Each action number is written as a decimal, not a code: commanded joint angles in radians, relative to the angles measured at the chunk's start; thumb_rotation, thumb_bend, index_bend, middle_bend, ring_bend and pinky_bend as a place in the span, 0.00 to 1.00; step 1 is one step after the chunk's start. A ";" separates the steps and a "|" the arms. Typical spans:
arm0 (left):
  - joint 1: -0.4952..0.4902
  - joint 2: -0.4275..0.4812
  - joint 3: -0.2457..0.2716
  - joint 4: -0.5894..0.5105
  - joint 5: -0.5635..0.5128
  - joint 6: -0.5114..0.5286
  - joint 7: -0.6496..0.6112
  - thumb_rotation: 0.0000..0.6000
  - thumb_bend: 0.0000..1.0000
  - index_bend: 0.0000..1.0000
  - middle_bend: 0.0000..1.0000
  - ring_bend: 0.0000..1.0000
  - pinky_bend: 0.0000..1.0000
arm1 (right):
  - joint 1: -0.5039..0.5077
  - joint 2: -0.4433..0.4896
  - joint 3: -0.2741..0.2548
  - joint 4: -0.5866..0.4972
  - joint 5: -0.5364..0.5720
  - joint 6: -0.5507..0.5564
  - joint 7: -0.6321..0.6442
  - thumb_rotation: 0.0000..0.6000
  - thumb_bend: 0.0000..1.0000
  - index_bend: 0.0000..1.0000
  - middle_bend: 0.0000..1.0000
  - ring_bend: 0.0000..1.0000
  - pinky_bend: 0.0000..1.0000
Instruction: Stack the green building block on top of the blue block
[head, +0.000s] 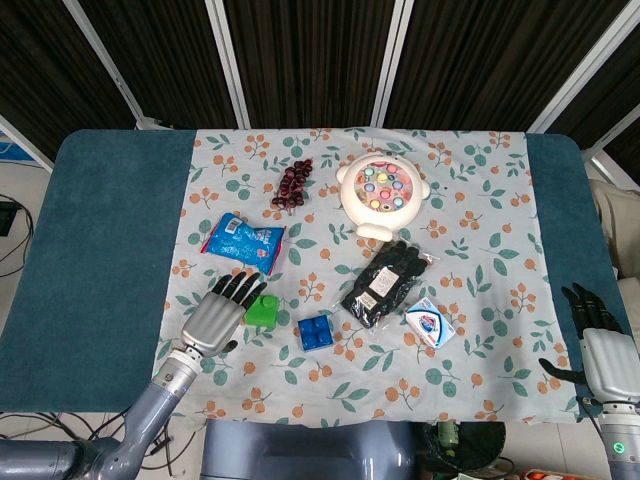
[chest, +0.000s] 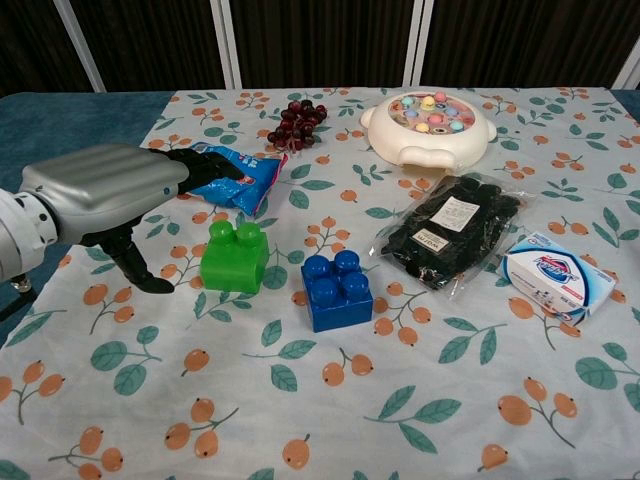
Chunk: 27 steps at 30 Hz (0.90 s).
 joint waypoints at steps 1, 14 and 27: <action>-0.002 0.000 0.001 0.000 -0.001 0.000 0.002 1.00 0.09 0.02 0.00 0.00 0.13 | 0.000 0.000 0.000 0.000 -0.001 0.001 0.000 1.00 0.12 0.00 0.00 0.00 0.19; -0.025 -0.013 -0.005 0.003 -0.024 -0.011 0.023 1.00 0.09 0.02 0.00 0.00 0.13 | -0.001 0.001 0.001 0.001 0.000 0.001 0.005 1.00 0.12 0.00 0.00 0.00 0.19; -0.071 -0.068 -0.028 0.058 -0.106 -0.041 0.072 1.00 0.09 0.05 0.00 0.00 0.15 | 0.000 0.003 0.004 0.000 0.008 -0.005 0.018 1.00 0.12 0.00 0.00 0.00 0.19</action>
